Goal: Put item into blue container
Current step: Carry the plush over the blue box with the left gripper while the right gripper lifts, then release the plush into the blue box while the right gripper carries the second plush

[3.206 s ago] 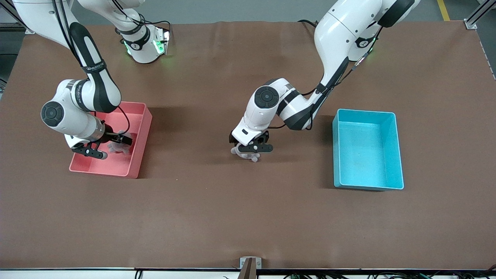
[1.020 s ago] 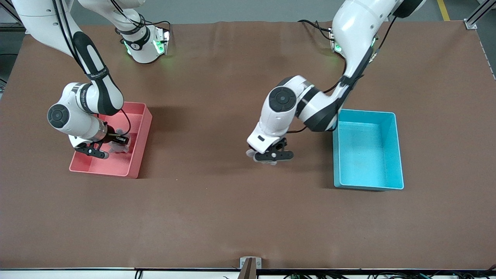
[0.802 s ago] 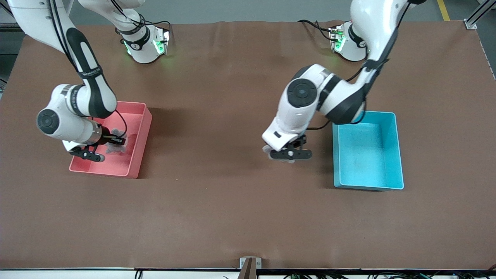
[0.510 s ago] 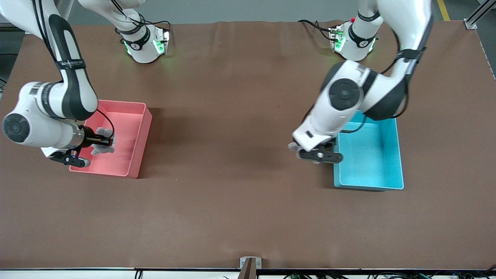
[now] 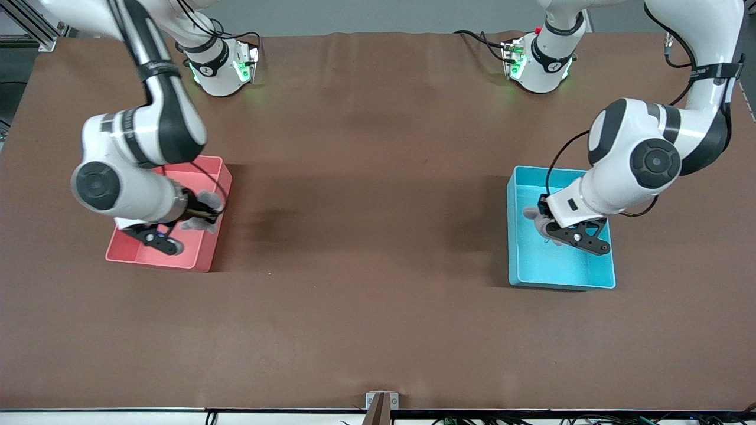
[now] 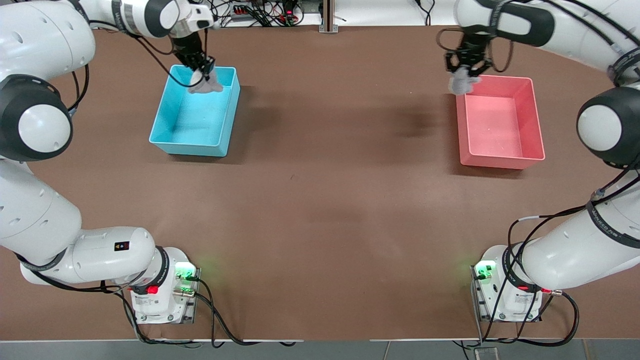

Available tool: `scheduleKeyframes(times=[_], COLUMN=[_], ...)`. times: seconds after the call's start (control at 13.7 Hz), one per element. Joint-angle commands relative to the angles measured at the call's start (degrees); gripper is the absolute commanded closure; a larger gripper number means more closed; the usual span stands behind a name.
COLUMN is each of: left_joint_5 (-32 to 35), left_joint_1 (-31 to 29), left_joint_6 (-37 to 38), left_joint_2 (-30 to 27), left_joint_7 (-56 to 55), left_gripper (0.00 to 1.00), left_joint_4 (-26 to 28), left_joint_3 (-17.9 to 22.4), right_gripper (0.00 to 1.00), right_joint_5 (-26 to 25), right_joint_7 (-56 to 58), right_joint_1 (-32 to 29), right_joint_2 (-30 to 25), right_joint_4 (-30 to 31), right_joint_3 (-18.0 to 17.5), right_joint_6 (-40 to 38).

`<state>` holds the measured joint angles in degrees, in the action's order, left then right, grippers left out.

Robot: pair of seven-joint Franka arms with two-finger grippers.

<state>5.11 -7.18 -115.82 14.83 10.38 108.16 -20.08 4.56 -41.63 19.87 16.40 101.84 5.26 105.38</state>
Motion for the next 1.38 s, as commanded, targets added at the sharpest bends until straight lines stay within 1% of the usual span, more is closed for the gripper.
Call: scheduleKeyframes(times=[0.0,0.15,0.22,0.44,0.58,0.8,0.95,1.02,1.09,1.17,1.31], left_joint_5=[0.42,4.36,5.25,8.41,9.48,9.74,11.58,11.76,11.76,11.76,11.76], left_joint_1=[-1.78,-3.63,-3.98,-5.82,-7.49,-9.78,-10.05,-10.05,-10.05,-9.79,-9.7], left_joint_6=[-1.69,-3.01,-3.79,-5.9,-7.48,-10.91,-12.14,-12.24,-12.24,-12.24,-12.15], left_joint_2=[-0.16,1.25,2.04,4.67,6.7,10.21,11.62,11.98,12.33,12.42,11.81], left_joint_7=[4.02,5.26,5.35,7.1,8.24,10.97,10.89,10.89,10.71,10.19,9.92], left_gripper=[0.8,0.8,0.8,0.79,0.78,0.77,0.73,0.72,0.68,0.48,0.0], left_joint_4=[2.49,3.2,3.46,3.38,3.38,3.29,3.29,3.2,2.94,2.76,2.59], left_joint_3=[-0.49,-0.75,-0.75,-0.66,-0.66,-0.66,-0.66,-0.66,-0.66,-0.66,-0.84], right_gripper=[0.98,0.98,0.98,0.98,0.98,0.98,0.98,0.98,0.98,0.98,0.97], right_joint_5=[5.09,5.2,4.93,4.76,4.58,4.58,4.76,4.67,4.67,4.67,4.84], right_joint_7=[-9.84,-18.71,-22.15,-32.17,-37.45,-43.26,-45.72,-47.3,-48.45,-49.5,-50.04], right_joint_1=[5.77,11.48,14.55,20.1,22.39,25.21,25.57,26.27,26.53,26.62,26.71], right_joint_2=[2.48,5.11,7.39,14.95,19.17,23.66,26.38,28.23,29.64,30.61,31.14], right_joint_4=[-2.87,-3.49,-5.32,-11.74,-14.03,-14.92,-16.66,-18.76,-20.44,-21.59,-22.04], right_joint_3=[0.63,0.63,0.72,0.81,0.72,0.72,0.72,0.72,0.72,0.72,0.72], right_joint_6=[1.92,6.75,7.29,8.34,11.85,18.53,20.82,21.09,21.1,21.18,21.97])
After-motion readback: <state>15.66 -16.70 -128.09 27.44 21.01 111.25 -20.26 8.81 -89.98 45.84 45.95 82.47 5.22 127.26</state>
